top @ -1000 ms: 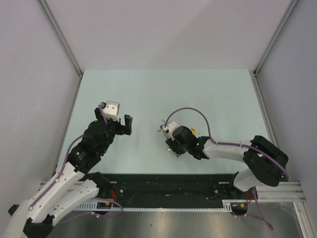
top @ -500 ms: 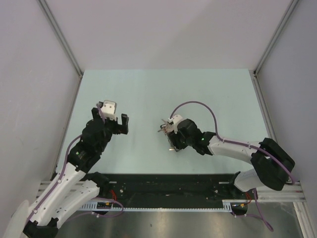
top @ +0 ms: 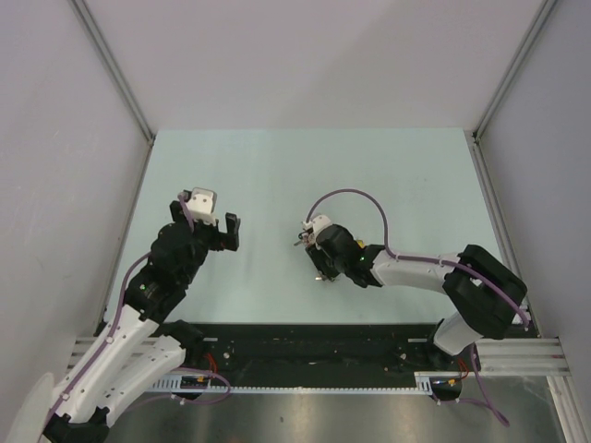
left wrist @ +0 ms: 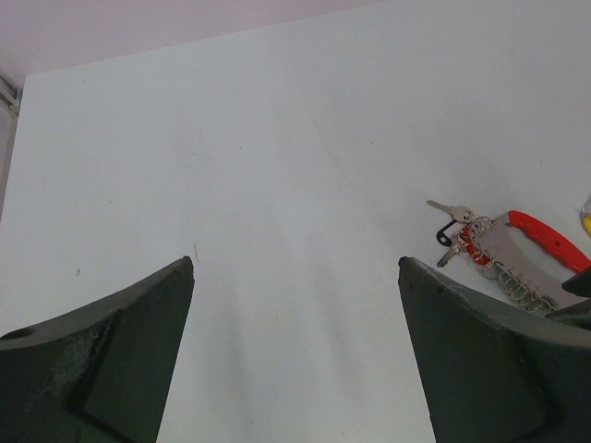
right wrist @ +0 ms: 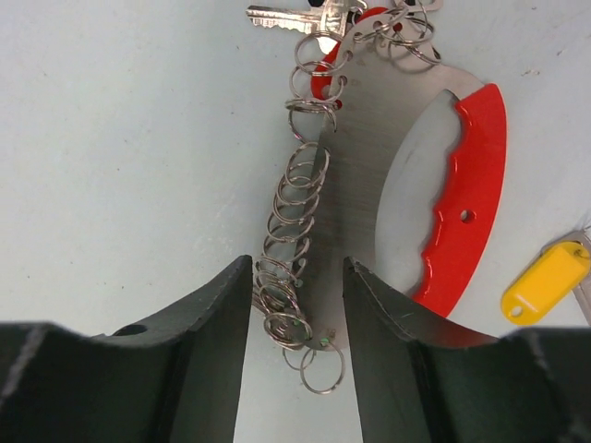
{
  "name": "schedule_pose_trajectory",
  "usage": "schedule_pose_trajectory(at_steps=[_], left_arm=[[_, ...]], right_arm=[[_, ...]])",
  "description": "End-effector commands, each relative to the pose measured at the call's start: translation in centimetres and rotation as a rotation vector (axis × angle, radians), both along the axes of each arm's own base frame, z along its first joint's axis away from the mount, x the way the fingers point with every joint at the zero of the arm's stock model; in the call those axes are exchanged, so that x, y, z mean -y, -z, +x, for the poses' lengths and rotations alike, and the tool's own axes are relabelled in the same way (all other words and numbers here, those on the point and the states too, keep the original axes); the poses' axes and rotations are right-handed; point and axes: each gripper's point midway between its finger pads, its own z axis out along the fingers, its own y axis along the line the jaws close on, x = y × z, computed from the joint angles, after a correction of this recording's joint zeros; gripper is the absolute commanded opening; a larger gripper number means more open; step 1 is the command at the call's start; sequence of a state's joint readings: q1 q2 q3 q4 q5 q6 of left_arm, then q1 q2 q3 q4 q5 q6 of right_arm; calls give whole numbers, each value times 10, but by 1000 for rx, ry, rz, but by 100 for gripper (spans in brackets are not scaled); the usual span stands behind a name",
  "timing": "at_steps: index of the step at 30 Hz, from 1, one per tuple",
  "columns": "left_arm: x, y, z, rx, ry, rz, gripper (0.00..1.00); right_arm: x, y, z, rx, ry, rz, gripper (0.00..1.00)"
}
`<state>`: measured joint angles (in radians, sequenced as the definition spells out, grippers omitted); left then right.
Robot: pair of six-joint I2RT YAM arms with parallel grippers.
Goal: Put the keys on the keyring
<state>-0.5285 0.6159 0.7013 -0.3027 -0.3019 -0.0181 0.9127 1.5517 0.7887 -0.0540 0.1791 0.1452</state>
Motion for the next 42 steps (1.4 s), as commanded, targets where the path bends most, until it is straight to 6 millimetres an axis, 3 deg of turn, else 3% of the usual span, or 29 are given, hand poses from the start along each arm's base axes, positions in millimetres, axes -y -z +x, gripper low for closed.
schedule_pose_trajectory(at_steps=[1, 10, 16, 20, 25, 29, 33, 36, 42], left_arm=[[-1, -4, 0, 17, 11, 2, 97], [2, -4, 0, 14, 26, -1, 97], [0, -5, 1, 18, 15, -2, 98], [-1, -4, 1, 16, 12, 0, 98], [-2, -4, 2, 16, 6, 1, 98], [-2, -4, 2, 16, 7, 0, 98], [-1, -2, 3, 12, 12, 0, 98], [0, -2, 3, 11, 15, 0, 98], [-2, -4, 2, 18, 12, -2, 98]], right_arm=[[-12, -5, 14, 32, 48, 13, 50], [-26, 22, -11, -30, -101, -58, 47], [-45, 26, -43, -55, -309, -70, 28], [-46, 17, -52, -43, -392, -81, 17], [-34, -8, -42, 9, -315, -79, 17], [-15, -12, -36, -7, -215, -104, 18], [-4, -22, -33, -1, -137, -94, 27], [-9, -35, -35, -2, -134, -42, 30], [-28, -30, -43, -21, -257, -2, 30]])
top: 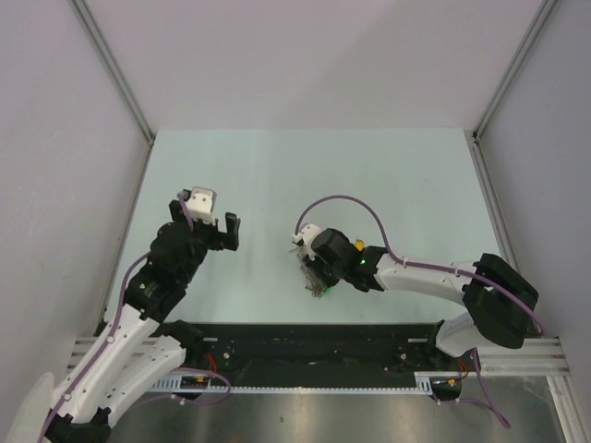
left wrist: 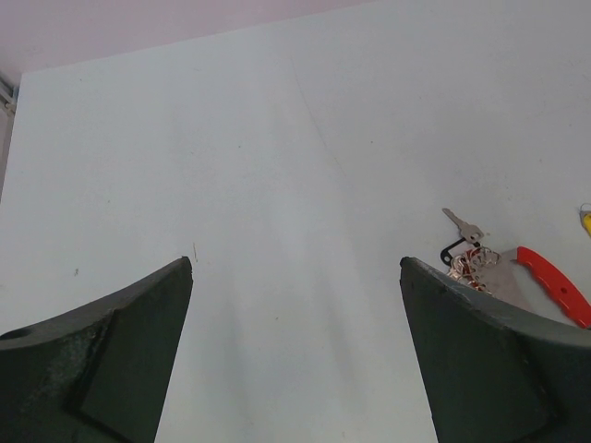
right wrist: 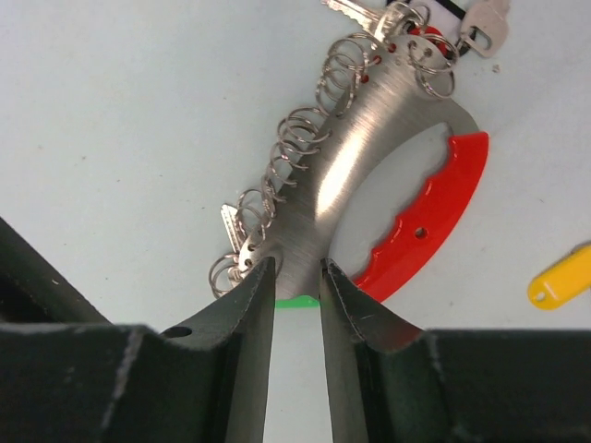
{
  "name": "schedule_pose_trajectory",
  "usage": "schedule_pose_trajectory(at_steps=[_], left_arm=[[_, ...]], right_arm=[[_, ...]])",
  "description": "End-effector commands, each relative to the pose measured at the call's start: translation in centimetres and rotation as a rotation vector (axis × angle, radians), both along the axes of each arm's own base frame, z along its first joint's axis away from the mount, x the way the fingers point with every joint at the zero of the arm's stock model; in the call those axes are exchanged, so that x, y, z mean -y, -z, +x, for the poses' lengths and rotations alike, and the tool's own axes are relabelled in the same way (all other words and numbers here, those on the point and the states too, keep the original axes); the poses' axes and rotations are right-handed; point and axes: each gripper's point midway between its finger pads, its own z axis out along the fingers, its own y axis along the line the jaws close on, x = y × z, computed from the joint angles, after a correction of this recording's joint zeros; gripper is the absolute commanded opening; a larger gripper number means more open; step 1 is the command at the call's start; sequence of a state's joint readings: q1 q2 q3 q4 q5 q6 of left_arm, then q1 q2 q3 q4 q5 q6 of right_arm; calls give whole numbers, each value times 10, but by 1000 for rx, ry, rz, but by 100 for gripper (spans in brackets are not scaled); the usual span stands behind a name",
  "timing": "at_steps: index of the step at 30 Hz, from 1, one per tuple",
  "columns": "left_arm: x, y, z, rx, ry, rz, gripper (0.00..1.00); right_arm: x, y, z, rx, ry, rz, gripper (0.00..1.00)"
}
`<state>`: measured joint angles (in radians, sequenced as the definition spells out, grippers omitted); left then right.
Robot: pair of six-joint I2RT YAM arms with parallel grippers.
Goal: Put the keys on the keyring
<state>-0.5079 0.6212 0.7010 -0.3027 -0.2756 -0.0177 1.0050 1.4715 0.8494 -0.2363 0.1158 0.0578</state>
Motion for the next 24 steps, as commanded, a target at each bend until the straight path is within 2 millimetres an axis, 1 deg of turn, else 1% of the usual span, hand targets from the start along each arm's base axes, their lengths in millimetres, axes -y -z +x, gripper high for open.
schedule_pose_trajectory(at_steps=[1, 2, 10, 17, 18, 24], left_arm=[[-1, -6, 0, 26, 8, -3, 99], [-1, -7, 0, 32, 8, -6, 99], [0, -6, 0, 28, 18, -7, 99], [1, -5, 0, 25, 18, -5, 99], [1, -5, 0, 22, 21, -4, 99], [2, -4, 0, 20, 24, -4, 99]], right_arm=[[-17, -4, -1, -9, -68, 55, 29], [-20, -4, -1, -9, -82, 68, 29], [-26, 10, 6, 2, -116, 45, 29], [-32, 9, 18, 35, -112, 68, 27], [-35, 10, 15, 19, -129, 80, 26], [-39, 15, 12, -7, -151, 86, 24]])
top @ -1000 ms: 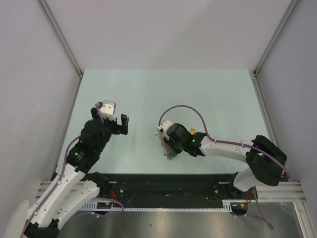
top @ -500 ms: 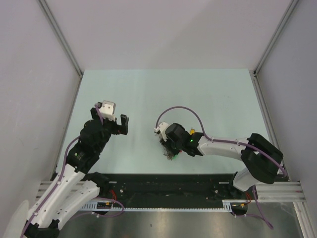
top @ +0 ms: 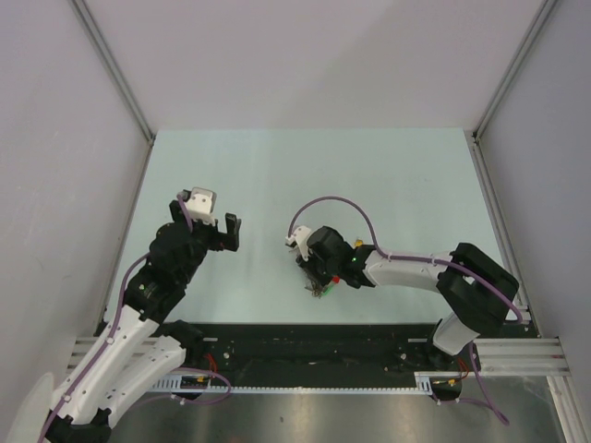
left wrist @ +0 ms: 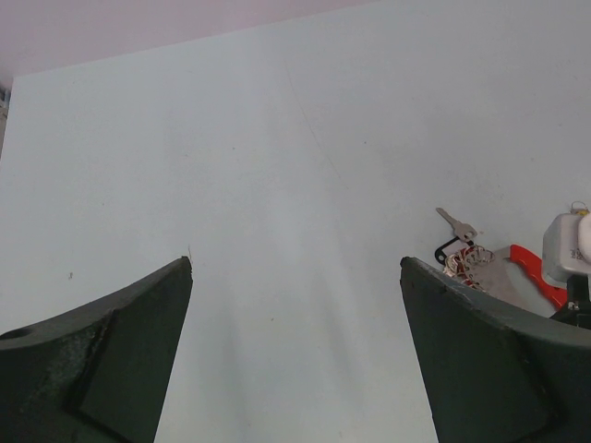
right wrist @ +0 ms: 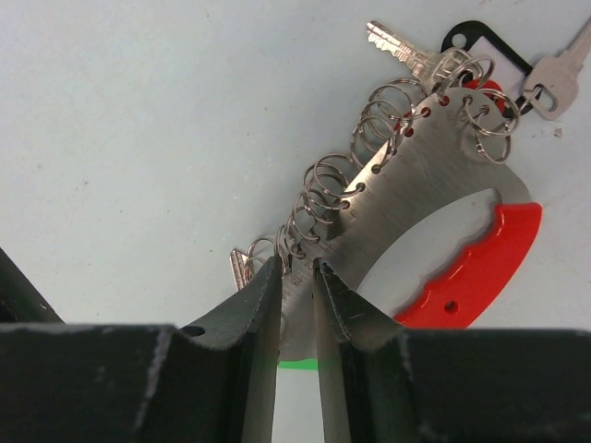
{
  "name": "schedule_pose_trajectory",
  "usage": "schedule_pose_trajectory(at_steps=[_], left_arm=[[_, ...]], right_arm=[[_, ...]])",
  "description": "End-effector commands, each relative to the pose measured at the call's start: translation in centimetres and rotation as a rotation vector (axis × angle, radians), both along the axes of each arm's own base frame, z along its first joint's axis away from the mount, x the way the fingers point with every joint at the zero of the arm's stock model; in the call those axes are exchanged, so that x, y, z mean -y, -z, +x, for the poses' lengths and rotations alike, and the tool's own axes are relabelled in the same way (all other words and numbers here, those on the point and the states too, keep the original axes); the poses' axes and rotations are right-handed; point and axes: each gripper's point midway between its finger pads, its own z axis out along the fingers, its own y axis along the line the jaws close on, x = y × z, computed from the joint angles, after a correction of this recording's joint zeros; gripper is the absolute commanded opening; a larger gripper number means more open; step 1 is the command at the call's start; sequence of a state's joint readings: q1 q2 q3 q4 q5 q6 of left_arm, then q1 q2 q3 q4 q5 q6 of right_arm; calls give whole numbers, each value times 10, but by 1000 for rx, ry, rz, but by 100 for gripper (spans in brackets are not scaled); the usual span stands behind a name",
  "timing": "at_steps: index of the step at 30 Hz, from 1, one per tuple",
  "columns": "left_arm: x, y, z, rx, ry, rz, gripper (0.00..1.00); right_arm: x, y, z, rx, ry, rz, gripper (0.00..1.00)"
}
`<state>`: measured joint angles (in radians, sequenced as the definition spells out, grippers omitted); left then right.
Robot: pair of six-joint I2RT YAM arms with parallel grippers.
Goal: Put the keys on the keyring
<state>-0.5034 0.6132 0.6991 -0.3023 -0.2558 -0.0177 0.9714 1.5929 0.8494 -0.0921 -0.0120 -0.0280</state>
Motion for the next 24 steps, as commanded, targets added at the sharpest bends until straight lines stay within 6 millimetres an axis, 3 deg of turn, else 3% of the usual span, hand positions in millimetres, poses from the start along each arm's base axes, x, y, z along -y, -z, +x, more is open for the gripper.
schedule_pose_trajectory(at_steps=[1, 12, 17, 20, 24], left_arm=[[0, -3, 1, 16, 10, 4, 99], [1, -2, 1, 12, 13, 4, 100], [1, -3, 1, 15, 13, 3, 100], [1, -2, 1, 11, 13, 5, 100], [2, -2, 1, 12, 17, 3, 100]], right_arm=[[-16, -8, 3, 10, -39, 51, 24], [-11, -4, 6, 15, -15, 28, 23], [-8, -21, 9, 37, 14, 45, 24], [-4, -27, 1, 25, 7, 33, 25], [0, -20, -10, -2, -10, -4, 25]])
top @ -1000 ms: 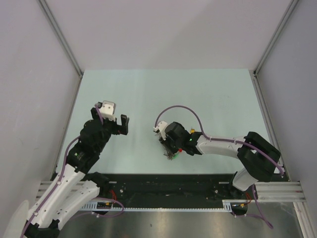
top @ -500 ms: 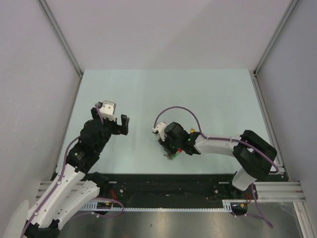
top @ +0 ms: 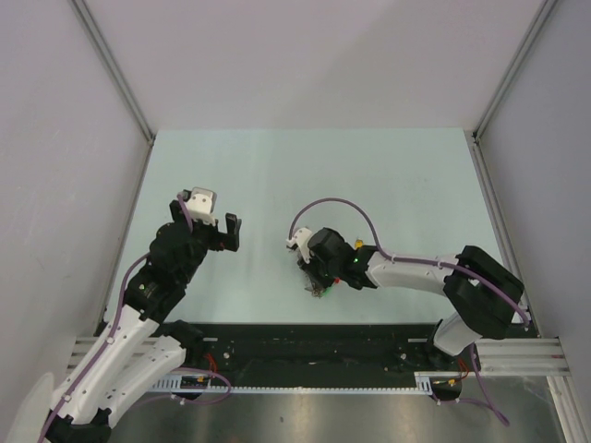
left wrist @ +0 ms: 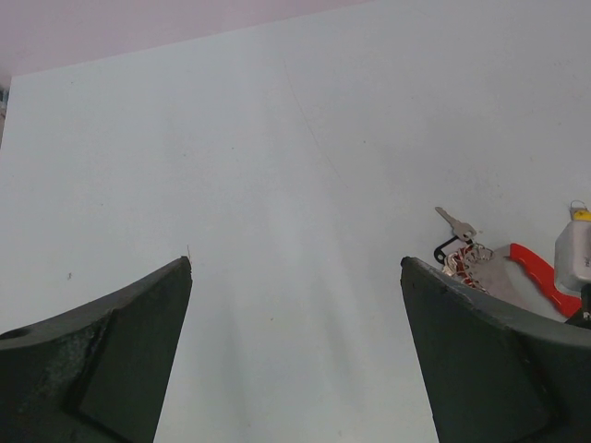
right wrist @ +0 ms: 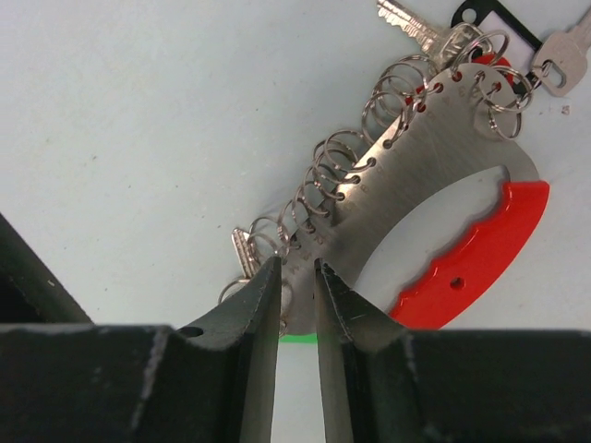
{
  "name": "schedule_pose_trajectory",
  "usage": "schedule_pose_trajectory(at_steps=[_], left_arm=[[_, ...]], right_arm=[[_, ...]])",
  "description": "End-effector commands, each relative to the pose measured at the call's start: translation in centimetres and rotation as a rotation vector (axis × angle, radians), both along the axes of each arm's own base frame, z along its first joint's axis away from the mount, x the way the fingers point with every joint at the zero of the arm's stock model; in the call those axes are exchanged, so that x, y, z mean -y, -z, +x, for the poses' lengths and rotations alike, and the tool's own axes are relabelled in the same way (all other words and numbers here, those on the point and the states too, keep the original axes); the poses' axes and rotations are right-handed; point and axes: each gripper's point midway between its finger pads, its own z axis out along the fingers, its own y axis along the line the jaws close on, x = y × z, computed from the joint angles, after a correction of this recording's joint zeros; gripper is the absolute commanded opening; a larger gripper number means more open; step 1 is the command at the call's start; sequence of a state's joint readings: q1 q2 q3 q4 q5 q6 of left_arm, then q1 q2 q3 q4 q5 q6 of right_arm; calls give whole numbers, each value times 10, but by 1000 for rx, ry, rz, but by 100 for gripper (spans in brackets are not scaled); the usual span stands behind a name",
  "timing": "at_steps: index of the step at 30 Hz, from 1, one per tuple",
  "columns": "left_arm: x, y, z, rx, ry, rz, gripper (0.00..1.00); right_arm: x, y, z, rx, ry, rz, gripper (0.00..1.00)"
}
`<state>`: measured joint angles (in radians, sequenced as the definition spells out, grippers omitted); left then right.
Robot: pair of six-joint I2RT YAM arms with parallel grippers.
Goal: Put the keys on the keyring
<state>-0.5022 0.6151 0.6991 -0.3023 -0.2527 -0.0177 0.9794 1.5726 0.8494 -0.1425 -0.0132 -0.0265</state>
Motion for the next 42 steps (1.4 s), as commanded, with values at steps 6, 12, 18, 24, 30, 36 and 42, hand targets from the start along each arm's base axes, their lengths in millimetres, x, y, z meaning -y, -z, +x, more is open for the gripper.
schedule_pose_trajectory(at_steps=[6, 12, 18, 24, 30, 36, 42], left_arm=[[1, -2, 2, 12, 14, 3, 100], [1, -2, 2, 10, 15, 5, 100], [2, -2, 2, 11, 17, 3, 100], [3, 0, 2, 5, 21, 5, 100], [4, 0, 2, 4, 28, 2, 100], [10, 1, 0, -5, 51, -31, 100], [12, 1, -2, -5, 60, -48, 100]], right_arm=[[-11, -10, -5, 1, -10, 9, 25], [-19, -4, -3, 6, -12, 24, 25], [-13, 5, 0, 12, 8, -14, 22], [-19, -12, 0, 33, -11, 27, 1], [-14, -46, 10, 134, -40, 14, 0], [-4, -66, 20, 258, -121, -108, 0], [3, -69, 25, 332, -168, -210, 0]])
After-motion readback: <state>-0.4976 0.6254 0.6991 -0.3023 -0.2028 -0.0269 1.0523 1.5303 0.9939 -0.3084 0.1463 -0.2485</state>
